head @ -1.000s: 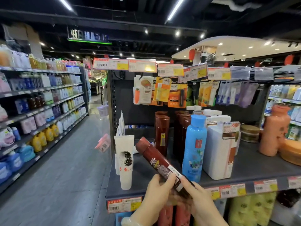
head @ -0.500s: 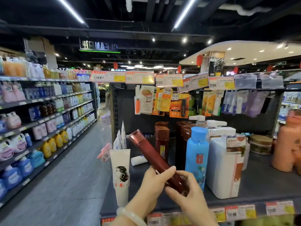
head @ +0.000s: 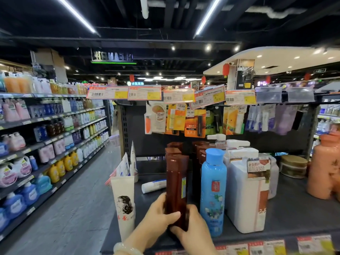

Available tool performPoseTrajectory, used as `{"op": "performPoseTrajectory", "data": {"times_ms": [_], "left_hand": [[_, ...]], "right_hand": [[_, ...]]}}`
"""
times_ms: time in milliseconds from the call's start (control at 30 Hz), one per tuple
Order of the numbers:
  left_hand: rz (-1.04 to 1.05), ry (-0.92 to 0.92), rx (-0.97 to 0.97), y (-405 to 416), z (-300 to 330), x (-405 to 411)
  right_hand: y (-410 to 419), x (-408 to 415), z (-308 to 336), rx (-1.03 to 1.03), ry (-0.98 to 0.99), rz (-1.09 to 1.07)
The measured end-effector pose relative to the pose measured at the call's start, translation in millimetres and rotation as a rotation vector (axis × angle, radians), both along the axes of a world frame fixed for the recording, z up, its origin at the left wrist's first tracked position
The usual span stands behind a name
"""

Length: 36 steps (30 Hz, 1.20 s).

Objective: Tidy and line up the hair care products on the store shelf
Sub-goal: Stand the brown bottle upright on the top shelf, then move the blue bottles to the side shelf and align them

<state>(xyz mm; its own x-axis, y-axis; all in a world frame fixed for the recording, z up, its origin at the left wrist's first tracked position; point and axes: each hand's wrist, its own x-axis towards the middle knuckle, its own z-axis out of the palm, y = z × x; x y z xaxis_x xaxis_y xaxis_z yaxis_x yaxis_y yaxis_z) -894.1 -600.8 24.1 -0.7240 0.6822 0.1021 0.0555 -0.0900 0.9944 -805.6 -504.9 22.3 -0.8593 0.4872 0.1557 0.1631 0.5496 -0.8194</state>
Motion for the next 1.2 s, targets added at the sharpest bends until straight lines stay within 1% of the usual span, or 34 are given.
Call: {"op": "performPoseTrajectory", "data": {"times_ms": [67,167,367,533,600,633,700,767,800,833,867,933,1000,1100,1200], "left_hand": [[0.017,0.025,-0.042,-2.2,-3.6,1.1],[0.049,0.067,-0.084,-3.1,-4.9,-0.2],[0.062,0.093,-0.097,2.8,-6.8,0.2],[0.092,0.072,-0.065,5.5,-11.1,0.7],[0.106,0.076,-0.060,4.9,-13.1,2.4],[0.120,0.089,-0.062,3.9,-14.1,3.4],[0.195,0.144,-0.083,1.8,-15.4,7.5],[0.314,0.215,-0.106,-1.5,-14.1,16.3],[0.374,0.243,-0.106,-3.2,-12.7,22.7],[0.424,0.268,-0.102,-5.1,-10.9,29.7],[0.466,0.291,-0.090,-6.6,-9.9,36.3],[0.527,0.365,-0.045,-8.6,-9.2,49.5],[0.547,0.448,-0.012,-9.2,-10.8,59.9],[0.473,0.537,-0.048,-8.1,-13.4,69.8],[0.393,0.581,-0.084,-9.4,-14.4,73.9]], "right_hand": [[-2.8,-1.3,-1.3,-0.029,-0.022,-0.018],[-5.5,-5.1,-1.8,-0.018,-0.035,-0.055],[-7.3,-8.4,-3.8,0.018,-0.020,-0.137],[-0.6,-3.8,-9.0,0.064,-0.034,-0.096],[3.1,3.8,-12.4,0.085,-0.011,-0.079],[4.8,10.0,-13.8,0.102,0.041,-0.072],[10.1,25.3,-15.2,0.164,0.247,-0.095],[19.5,41.6,-15.0,0.242,0.451,-0.214],[23.2,48.7,-12.1,0.240,0.524,-0.277],[26.7,53.8,-8.6,0.220,0.558,-0.329],[30.1,56.2,-4.8,0.180,0.555,-0.355],[36.0,54.5,1.1,0.049,0.420,-0.347],[38.8,47.7,6.7,-0.025,0.312,-0.335],[44.8,35.6,14.6,-0.055,0.324,-0.301],[50.0,31.4,25.7,-0.041,0.308,-0.264]]}}
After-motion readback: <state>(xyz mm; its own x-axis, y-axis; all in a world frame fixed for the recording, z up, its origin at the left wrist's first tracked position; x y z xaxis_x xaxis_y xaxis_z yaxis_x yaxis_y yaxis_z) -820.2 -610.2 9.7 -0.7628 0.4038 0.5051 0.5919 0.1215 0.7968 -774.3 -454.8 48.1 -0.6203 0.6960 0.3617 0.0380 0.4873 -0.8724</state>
